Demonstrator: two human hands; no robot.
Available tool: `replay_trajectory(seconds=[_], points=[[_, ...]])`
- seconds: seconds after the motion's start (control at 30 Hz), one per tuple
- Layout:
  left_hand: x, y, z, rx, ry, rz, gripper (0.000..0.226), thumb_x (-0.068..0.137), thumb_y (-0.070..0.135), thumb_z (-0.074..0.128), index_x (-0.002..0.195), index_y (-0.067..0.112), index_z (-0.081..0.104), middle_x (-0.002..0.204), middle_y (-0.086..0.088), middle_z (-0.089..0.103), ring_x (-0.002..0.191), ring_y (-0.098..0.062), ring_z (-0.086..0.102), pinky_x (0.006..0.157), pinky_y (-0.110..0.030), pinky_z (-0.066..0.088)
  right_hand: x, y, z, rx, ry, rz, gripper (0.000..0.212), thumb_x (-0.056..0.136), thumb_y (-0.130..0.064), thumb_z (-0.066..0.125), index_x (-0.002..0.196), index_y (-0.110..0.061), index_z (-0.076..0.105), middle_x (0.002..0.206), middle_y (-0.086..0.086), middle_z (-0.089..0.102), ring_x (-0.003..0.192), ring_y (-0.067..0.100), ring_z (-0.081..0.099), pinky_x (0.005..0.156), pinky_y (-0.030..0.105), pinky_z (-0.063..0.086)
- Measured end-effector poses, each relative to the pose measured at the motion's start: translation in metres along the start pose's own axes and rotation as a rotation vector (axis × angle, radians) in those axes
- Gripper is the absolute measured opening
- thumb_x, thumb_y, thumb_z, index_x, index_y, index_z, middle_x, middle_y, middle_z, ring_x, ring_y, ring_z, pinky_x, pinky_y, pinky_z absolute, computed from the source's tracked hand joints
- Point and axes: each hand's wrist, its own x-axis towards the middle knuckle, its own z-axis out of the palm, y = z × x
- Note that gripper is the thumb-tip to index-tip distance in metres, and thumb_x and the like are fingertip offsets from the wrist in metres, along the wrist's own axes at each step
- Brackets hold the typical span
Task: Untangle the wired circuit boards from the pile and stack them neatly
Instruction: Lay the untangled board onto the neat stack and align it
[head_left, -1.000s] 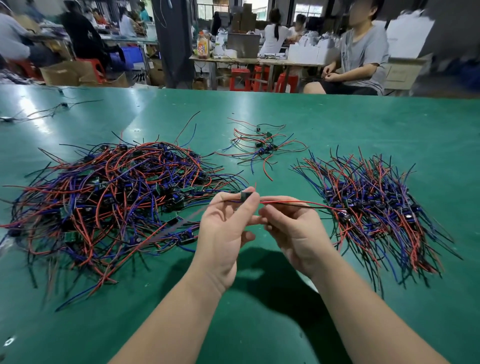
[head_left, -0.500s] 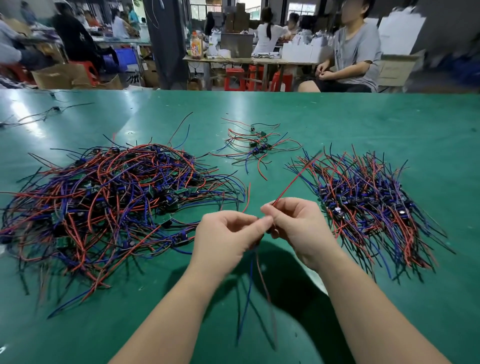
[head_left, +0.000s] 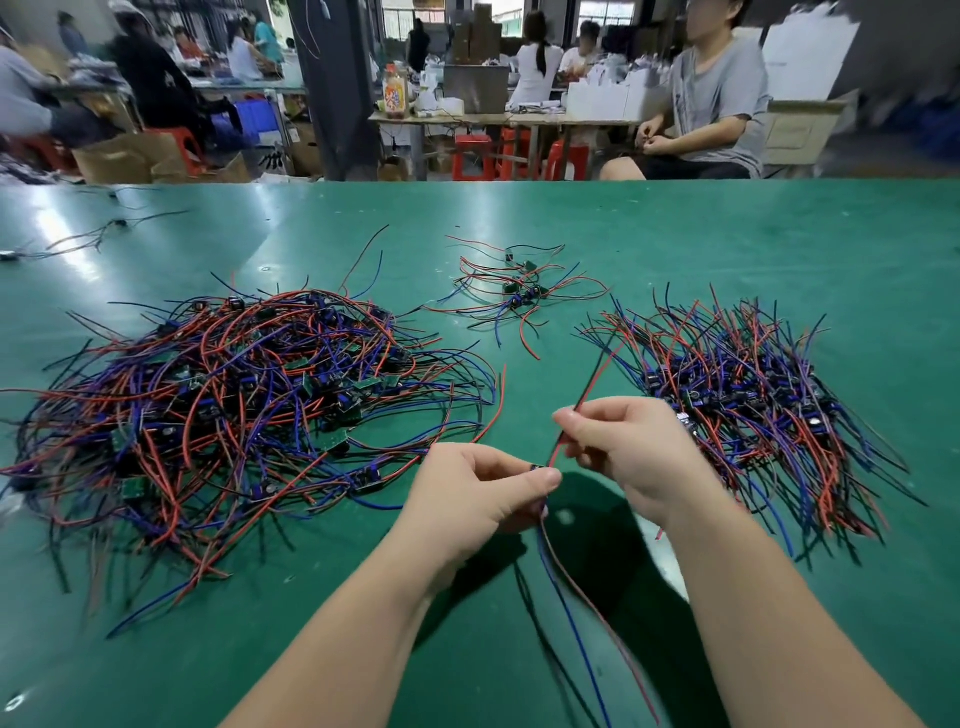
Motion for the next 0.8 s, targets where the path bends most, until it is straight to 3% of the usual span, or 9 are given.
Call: replay_trajectory(seconds=[0.2, 0.43, 0.57, 0.63, 0.7, 0.8], points=[[-0.008, 0.002, 0.005, 0.102, -0.218, -0.06, 0.01, 0.073, 0.011, 0.08, 0.067, 0.007, 0.072, 0.064, -0.012, 0.069, 0.055, -0.016, 0.065, 0.06, -0.025, 0.057, 0.009, -0.011, -0.027, 0.411, 0.207, 0.069, 0.006, 0.085, 0.004, 0.061, 0.081, 0.0, 0.063, 0.055, 0.004, 0.066, 0.049, 0.01, 0.063, 0.05, 0.016, 0.051], [-0.016, 0.005, -0.008, 0.137, -0.435, -0.147, 0.01, 0.07, 0.015, 0.082, 0.068, 0.011, 0.073, 0.063, -0.007, 0.068, 0.055, -0.012, 0.062, 0.055, -0.02, 0.051, 0.015, -0.01, -0.044, 0.483, 0.389, -0.042, 0.013, 0.088, -0.014, 0.066, 0.08, -0.007, 0.06, 0.052, 0.003, 0.062, 0.043, 0.008, 0.055, 0.042, 0.015, 0.042], [-0.008, 0.007, -0.003, -0.066, -0.187, -0.055, 0.021, 0.059, 0.027, 0.078, 0.067, 0.008, 0.071, 0.065, -0.011, 0.068, 0.053, -0.014, 0.063, 0.052, -0.019, 0.051, 0.018, -0.009, -0.052, 0.487, 0.475, -0.004, 0.031, 0.102, -0.028, 0.043, 0.086, -0.006, 0.059, 0.068, 0.01, 0.063, 0.047, 0.01, 0.061, 0.048, 0.017, 0.047], [-0.001, 0.009, -0.006, -0.217, -0.007, -0.035, 0.025, 0.058, 0.026, 0.076, 0.072, 0.007, 0.069, 0.064, -0.009, 0.068, 0.054, -0.013, 0.064, 0.05, -0.018, 0.052, 0.014, -0.011, -0.045, 0.46, 0.468, -0.016, 0.019, 0.1, -0.021, 0.046, 0.089, -0.008, 0.056, 0.069, 0.01, 0.063, 0.048, 0.013, 0.062, 0.047, 0.019, 0.048], [0.005, 0.008, -0.011, -0.325, 0.112, -0.021, 0.024, 0.061, 0.023, 0.075, 0.075, 0.006, 0.066, 0.063, -0.007, 0.068, 0.052, -0.011, 0.065, 0.049, -0.017, 0.052, 0.007, -0.012, -0.028, 0.346, 0.332, -0.091, 0.008, 0.093, -0.013, 0.058, 0.085, -0.012, 0.056, 0.064, 0.006, 0.062, 0.047, 0.013, 0.06, 0.045, 0.021, 0.048], [0.008, 0.005, -0.011, -0.388, 0.182, -0.001, 0.017, 0.069, 0.021, 0.073, 0.074, 0.006, 0.064, 0.062, -0.004, 0.069, 0.052, -0.009, 0.065, 0.048, -0.017, 0.053, -0.011, -0.003, 0.01, 0.037, -0.015, -0.214, 0.009, 0.081, -0.013, 0.072, 0.082, -0.015, 0.064, 0.068, 0.003, 0.068, 0.058, 0.016, 0.064, 0.051, 0.024, 0.052]])
